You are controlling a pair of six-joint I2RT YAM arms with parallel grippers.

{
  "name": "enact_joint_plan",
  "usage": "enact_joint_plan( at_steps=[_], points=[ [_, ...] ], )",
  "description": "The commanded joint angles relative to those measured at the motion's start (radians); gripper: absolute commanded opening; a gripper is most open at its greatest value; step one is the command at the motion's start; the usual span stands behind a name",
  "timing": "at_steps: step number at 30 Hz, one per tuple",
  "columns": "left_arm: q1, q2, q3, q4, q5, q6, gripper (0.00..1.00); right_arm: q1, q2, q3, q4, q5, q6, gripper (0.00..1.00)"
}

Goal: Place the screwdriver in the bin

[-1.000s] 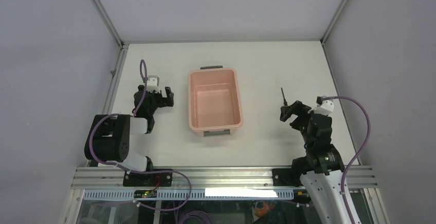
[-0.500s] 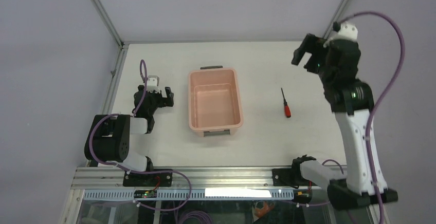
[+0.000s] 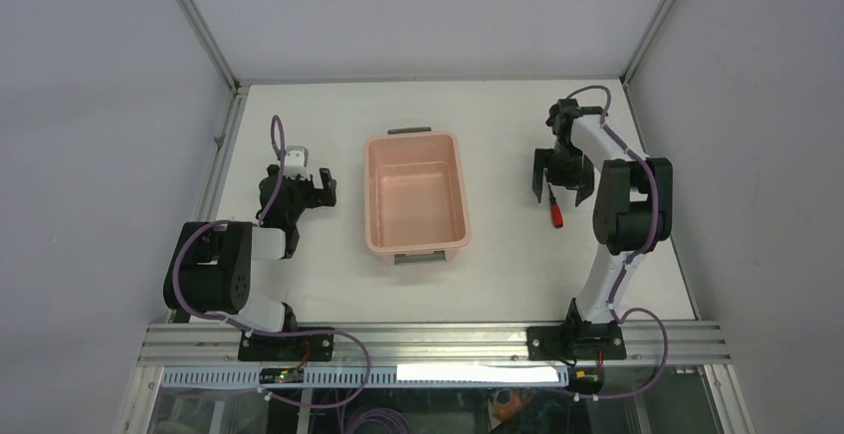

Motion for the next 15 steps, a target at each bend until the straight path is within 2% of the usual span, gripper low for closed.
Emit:
enact_joint_plan(
  at_steps=[1, 3, 6, 10, 15],
  points=[
    [0.010, -0.002, 0.015, 0.064, 0.011, -0.008, 0.99, -0.010, 0.061, -0.040, 0.077, 0.044, -0.031, 0.85],
    [0.010, -0.002, 0.015, 0.064, 0.011, -0.008, 0.99, -0.019, 0.095, -0.067, 0.110, 0.042, -0.038, 0.76],
    [0.010, -0.002, 0.015, 0.064, 0.011, -0.008, 0.99, -0.022, 0.121, -0.097, 0.140, 0.029, -0.044, 0.52],
    [0.010, -0.002, 0.015, 0.064, 0.011, -0.008, 0.99, -0.021, 0.096, -0.108, 0.146, 0.014, -0.067, 0.01],
    [0.010, -0.002, 0.015, 0.064, 0.011, -0.008, 0.99, -0.021, -0.039, -0.067, 0.038, 0.036, -0.054, 0.00]
  ],
)
